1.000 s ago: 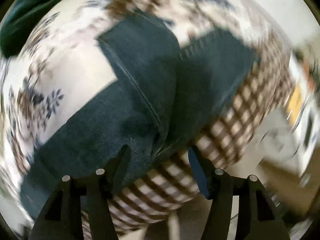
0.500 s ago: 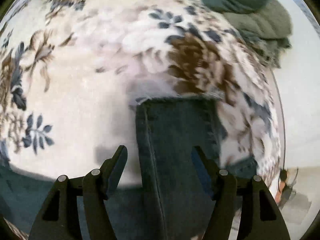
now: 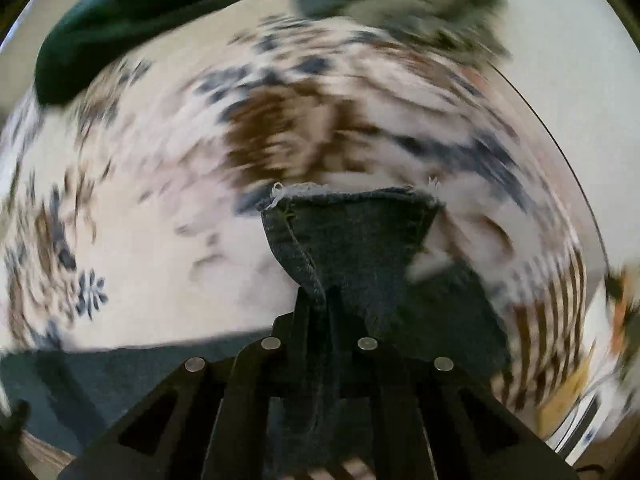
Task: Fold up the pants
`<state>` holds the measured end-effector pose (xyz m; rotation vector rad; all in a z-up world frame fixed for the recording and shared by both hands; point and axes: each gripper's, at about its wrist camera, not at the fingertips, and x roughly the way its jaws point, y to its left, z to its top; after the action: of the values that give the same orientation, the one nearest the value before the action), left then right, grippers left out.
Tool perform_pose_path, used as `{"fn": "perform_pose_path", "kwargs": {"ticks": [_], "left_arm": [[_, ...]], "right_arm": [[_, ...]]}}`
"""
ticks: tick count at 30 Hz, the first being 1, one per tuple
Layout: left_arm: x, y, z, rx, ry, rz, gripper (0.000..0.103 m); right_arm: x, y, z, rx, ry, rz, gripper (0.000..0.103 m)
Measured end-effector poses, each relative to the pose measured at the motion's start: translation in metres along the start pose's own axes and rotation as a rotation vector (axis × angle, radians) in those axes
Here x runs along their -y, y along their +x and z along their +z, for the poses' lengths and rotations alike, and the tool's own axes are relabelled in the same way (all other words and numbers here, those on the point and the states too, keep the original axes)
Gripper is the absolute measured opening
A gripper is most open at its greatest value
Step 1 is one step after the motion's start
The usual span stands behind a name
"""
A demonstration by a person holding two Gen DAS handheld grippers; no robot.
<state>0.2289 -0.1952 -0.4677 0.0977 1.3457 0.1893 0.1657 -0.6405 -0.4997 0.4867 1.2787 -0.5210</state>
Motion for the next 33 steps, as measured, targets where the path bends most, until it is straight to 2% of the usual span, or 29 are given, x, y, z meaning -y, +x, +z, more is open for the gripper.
{"fn": "perform_pose_path", "kwargs": {"ticks": [3, 6, 8, 9, 12, 15, 17, 19, 20, 21, 25, 26, 27, 28, 30, 32, 33], "left_arm": [[0.008, 0.003, -0.004, -0.013, -0.005, -0.02, 0.078], [0.016, 0.01, -0.011, -0.035, 0.007, -0.026, 0.078], [0.019, 0.016, -0.016, -0.059, 0.003, -0.034, 0.078], [0.019, 0.017, -0.017, -0.07, -0.002, -0.038, 0.078], [0.02, 0.021, -0.021, -0.087, -0.012, -0.05, 0.078], [0.021, 0.024, -0.025, -0.089, -0.01, -0.06, 0.078], [0.021, 0.029, -0.028, -0.103, -0.012, -0.079, 0.078], [0.017, 0.034, -0.031, -0.118, -0.021, -0.091, 0.078], [0.015, 0.035, -0.033, -0.122, -0.028, -0.1, 0.078], [0.012, 0.036, -0.033, -0.124, -0.033, -0.112, 0.078], [-0.007, 0.039, -0.035, -0.123, -0.054, -0.154, 0.078], [-0.014, 0.04, -0.035, -0.126, -0.059, -0.162, 0.078], [-0.023, 0.042, -0.036, -0.131, -0.068, -0.172, 0.078], [-0.031, 0.043, -0.036, -0.135, -0.077, -0.182, 0.078], [-0.047, 0.046, -0.036, -0.146, -0.093, -0.196, 0.078], [-0.067, 0.048, -0.033, -0.155, -0.115, -0.202, 0.078], [-0.08, 0.047, -0.031, -0.149, -0.126, -0.198, 0.078]], "right_arm": [[0.057, 0.002, -0.013, -0.044, 0.172, 0.039, 0.008], [0.115, 0.03, -0.031, -0.16, 0.346, 0.105, 0.009], [0.139, 0.041, -0.044, -0.204, 0.441, 0.133, 0.018], [0.151, 0.042, -0.05, -0.194, 0.492, 0.17, 0.025], [0.169, 0.039, -0.062, -0.143, 0.604, 0.294, 0.026], [0.17, 0.04, -0.066, -0.127, 0.635, 0.346, 0.026], [0.165, 0.045, -0.066, -0.128, 0.622, 0.349, 0.026], [0.153, 0.047, -0.066, -0.128, 0.593, 0.305, 0.025], [0.148, 0.046, -0.066, -0.11, 0.58, 0.268, 0.02], [0.143, 0.043, -0.063, -0.1, 0.561, 0.222, 0.005], [0.129, 0.034, -0.057, -0.08, 0.525, 0.08, 0.005], [0.127, 0.036, -0.058, -0.092, 0.516, 0.046, 0.005], [0.123, 0.041, -0.059, -0.141, 0.507, 0.013, 0.005], [0.12, 0.041, -0.06, -0.168, 0.51, -0.006, 0.011], [0.105, 0.029, -0.066, -0.199, 0.513, -0.03, 0.016], [0.076, 0.014, -0.071, -0.219, 0.473, 0.005, 0.037], [0.058, 0.006, -0.074, -0.223, 0.452, 0.021, 0.06]]}}
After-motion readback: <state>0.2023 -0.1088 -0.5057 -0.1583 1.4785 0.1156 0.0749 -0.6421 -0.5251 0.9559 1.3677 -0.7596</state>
